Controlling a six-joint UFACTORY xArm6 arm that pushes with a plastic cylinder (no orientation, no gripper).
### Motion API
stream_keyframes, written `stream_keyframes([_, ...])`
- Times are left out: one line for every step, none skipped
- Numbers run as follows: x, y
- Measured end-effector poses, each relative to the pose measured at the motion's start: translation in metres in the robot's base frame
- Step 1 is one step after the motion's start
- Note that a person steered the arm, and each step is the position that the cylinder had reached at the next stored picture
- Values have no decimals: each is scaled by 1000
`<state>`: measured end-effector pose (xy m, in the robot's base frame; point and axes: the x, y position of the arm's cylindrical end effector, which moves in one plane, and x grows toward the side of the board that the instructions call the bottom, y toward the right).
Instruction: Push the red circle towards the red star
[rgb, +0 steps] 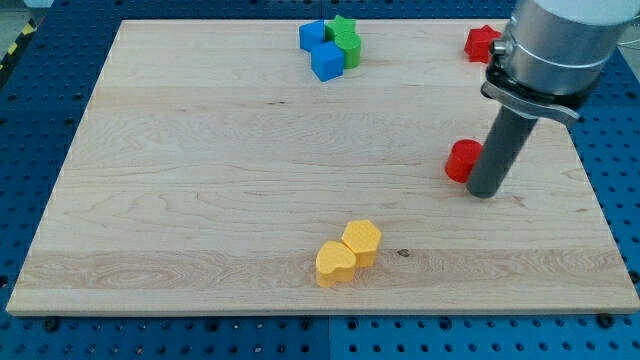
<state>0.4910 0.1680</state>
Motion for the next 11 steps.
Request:
stream_keyframes([-24, -1])
stream_keyframes([-37, -10])
stream_keyframes([-37, -36])
stream_keyframes([-54, -47])
stream_keyframes([-76, -30])
stream_keyframes([-103, -16])
stream_keyframes([-127, -4])
stream_keyframes([-154, 5])
stream_keyframes([-170, 22])
stream_keyframes([-175, 27])
stream_keyframes([-138, 7])
